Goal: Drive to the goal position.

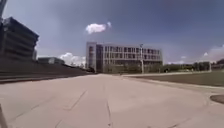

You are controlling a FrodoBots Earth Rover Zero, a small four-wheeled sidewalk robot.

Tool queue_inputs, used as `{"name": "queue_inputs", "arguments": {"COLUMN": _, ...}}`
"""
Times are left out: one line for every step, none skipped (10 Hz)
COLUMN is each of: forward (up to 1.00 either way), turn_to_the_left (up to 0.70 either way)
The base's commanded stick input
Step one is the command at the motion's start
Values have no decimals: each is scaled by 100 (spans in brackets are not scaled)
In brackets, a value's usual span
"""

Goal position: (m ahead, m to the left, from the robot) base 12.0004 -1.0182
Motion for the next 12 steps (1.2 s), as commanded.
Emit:
{"name": "queue_inputs", "arguments": {"forward": 70, "turn_to_the_left": 2}}
{"name": "queue_inputs", "arguments": {"forward": 70, "turn_to_the_left": 2}}
{"name": "queue_inputs", "arguments": {"forward": 70, "turn_to_the_left": 2}}
{"name": "queue_inputs", "arguments": {"forward": 70, "turn_to_the_left": 2}}
{"name": "queue_inputs", "arguments": {"forward": 70, "turn_to_the_left": 2}}
{"name": "queue_inputs", "arguments": {"forward": 70, "turn_to_the_left": 2}}
{"name": "queue_inputs", "arguments": {"forward": 70, "turn_to_the_left": 2}}
{"name": "queue_inputs", "arguments": {"forward": 70, "turn_to_the_left": 2}}
{"name": "queue_inputs", "arguments": {"forward": 70, "turn_to_the_left": 2}}
{"name": "queue_inputs", "arguments": {"forward": 70, "turn_to_the_left": 2}}
{"name": "queue_inputs", "arguments": {"forward": 70, "turn_to_the_left": 2}}
{"name": "queue_inputs", "arguments": {"forward": 70, "turn_to_the_left": 2}}
